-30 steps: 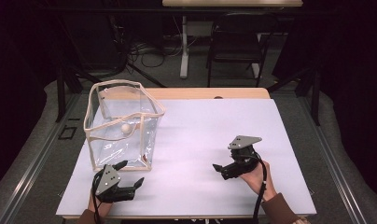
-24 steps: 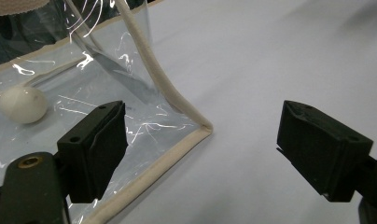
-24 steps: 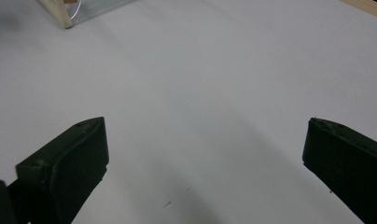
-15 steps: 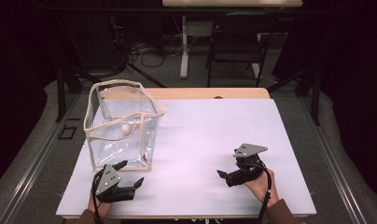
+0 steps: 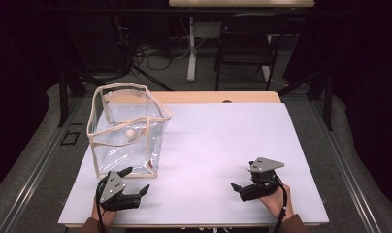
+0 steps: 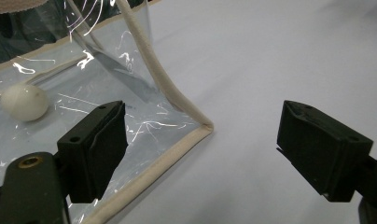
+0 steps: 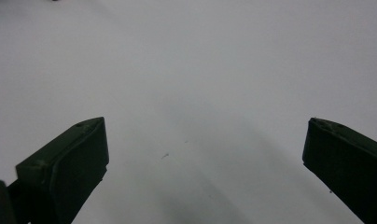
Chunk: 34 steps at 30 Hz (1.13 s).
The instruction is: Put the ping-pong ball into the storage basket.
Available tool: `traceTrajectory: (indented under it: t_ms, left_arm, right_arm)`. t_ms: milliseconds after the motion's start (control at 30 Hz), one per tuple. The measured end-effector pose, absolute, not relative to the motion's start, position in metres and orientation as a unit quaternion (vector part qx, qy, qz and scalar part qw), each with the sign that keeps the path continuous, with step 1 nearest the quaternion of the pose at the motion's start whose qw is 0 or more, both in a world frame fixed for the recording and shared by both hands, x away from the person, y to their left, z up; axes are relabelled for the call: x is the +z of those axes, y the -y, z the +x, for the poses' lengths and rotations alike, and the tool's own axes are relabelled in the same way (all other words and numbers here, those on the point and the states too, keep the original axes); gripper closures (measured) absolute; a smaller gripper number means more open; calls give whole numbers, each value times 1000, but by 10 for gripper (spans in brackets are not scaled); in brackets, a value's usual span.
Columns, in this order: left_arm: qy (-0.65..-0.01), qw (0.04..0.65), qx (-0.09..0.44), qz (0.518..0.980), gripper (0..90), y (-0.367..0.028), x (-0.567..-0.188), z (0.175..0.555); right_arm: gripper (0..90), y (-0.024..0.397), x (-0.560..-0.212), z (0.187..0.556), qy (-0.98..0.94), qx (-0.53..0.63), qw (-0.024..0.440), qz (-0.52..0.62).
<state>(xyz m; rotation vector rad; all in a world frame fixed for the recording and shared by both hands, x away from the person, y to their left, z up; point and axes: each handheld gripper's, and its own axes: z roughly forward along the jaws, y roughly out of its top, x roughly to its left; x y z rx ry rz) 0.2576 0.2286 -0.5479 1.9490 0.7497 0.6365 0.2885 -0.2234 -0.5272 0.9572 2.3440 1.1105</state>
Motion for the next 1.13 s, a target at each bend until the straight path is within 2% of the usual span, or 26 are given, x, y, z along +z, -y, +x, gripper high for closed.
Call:
traceTrajectory:
  t_ms: [1133]
  left_arm:
    - [-302, 455, 255, 798, 161, -227, -549, 259]
  right_arm:
    - [0, 247, -541, 260, -802, 423, 229, 353]
